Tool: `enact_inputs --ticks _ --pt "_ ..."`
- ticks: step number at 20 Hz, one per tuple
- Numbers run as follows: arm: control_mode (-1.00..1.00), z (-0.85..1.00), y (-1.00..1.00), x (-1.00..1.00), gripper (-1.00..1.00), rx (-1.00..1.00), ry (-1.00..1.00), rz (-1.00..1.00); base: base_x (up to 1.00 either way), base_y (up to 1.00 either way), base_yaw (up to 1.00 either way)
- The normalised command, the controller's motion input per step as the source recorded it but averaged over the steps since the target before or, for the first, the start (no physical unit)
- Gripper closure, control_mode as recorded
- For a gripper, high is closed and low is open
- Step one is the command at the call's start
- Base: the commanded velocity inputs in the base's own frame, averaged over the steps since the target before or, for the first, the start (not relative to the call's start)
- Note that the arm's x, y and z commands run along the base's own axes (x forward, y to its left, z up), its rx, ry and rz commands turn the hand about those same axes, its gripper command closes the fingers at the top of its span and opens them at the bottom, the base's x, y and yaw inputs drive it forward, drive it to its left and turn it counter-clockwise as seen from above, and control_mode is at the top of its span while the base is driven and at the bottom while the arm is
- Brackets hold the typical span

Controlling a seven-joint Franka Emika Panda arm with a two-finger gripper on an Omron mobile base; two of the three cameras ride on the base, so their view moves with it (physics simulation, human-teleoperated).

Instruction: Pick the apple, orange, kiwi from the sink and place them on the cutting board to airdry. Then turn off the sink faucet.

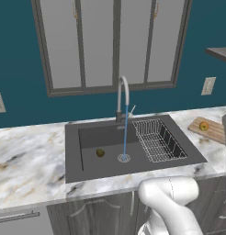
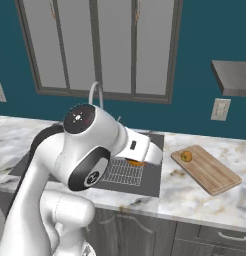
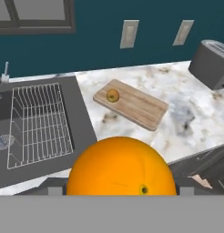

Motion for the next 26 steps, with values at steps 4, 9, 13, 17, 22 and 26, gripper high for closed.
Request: enact_inputs --ticks 4,9,13,17,22,26 --pt "-1.00 -0.15 -0.41 0.31 1.00 0.00 0.01 0.00 0.00 0.00 0.00" --pt "-1.00 -0.16 -0.36 0.33 1.00 0.00 0.03 0.00 0.00 0.00 0.00" --pt "-1.00 -0.16 -0.22 0.39 1.00 0.00 0.04 0.00 0.00 0.00 0.00" --pt "-1.00 -0.16 -0.23 0.40 1.00 0.00 0.03 0.00 0.00 0.00 0.00" --pt "-1.00 -0.20 -0.21 0.35 1.00 0.00 0.01 0.00 0.00 0.00 0.00" --pt "-1.00 -0.25 -0.22 0.32 1.00 0.00 0.00 0.00 0.00 0.00 0.00"
